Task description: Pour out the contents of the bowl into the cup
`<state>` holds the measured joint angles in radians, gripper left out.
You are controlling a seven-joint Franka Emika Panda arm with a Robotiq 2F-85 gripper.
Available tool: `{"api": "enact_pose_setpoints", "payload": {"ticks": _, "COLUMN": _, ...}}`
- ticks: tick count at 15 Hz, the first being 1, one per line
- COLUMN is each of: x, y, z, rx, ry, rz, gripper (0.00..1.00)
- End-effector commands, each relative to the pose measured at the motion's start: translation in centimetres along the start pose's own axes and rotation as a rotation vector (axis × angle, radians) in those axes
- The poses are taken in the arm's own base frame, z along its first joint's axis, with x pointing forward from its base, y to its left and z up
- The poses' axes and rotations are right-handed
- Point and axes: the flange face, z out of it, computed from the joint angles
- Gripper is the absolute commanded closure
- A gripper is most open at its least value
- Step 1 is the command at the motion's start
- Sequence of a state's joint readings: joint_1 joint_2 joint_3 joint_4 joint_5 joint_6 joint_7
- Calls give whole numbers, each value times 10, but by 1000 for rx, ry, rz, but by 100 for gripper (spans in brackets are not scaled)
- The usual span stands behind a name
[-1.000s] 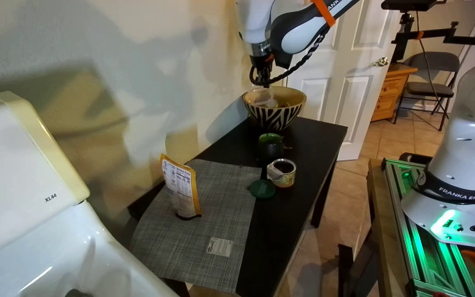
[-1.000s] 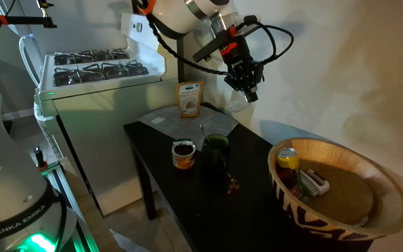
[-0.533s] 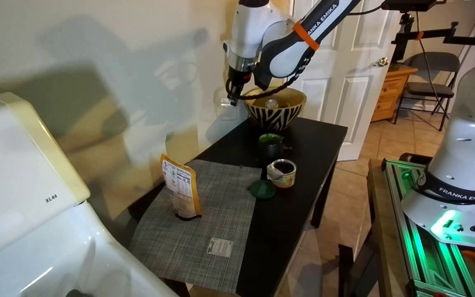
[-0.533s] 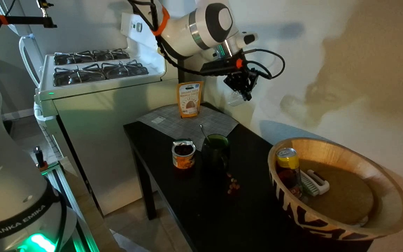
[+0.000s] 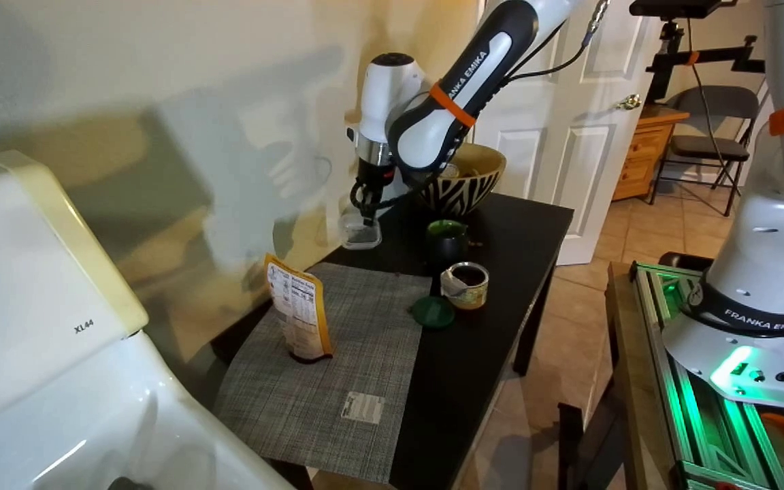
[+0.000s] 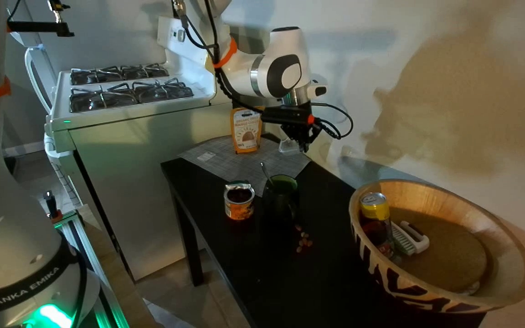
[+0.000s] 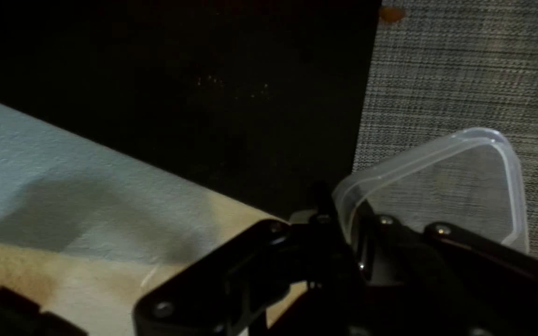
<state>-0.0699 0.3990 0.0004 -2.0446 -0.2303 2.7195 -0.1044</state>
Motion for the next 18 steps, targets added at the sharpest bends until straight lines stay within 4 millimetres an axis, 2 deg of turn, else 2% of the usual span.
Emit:
{"api": "enact_pose_setpoints", "payload": {"ticks": 1, "x": 10, "y": 5, "z": 25, "rx": 40, "ry": -37, "rz": 31, "gripper": 97}}
{"api": "enact_pose_setpoints", "payload": {"ticks": 5, "x": 7, "y": 1, "z": 52, "rx": 70, "ry": -107, "rz": 47, "gripper": 97}}
{"api": "enact_pose_setpoints", "payload": {"ticks": 13, "x": -13, "y": -8, "z": 90, "rx": 95, "ry": -190, "rz": 78, "gripper": 97}}
{"api": "enact_pose_setpoints", "payload": {"ticks": 14, "x": -15, "y": -9, "z": 91, "rx": 101, "ry": -195, "rz": 82, "gripper": 64}}
{"api": "enact_pose_setpoints", "payload": {"ticks": 15, "x": -16, "y": -8, "z": 90, "rx": 97, "ry": -195, "rz": 85, "gripper": 63}}
{"api": "enact_pose_setpoints", "payload": {"ticks": 16, "x": -17, "y": -6, "z": 87, "rx": 89, "ry": -188, "rz": 89, "gripper": 56}}
{"api": "enact_pose_setpoints", "payload": {"ticks": 18, "x": -21, "y": -2, "z": 53, "rx": 33, "ry": -132, "rz": 96, "gripper": 42}}
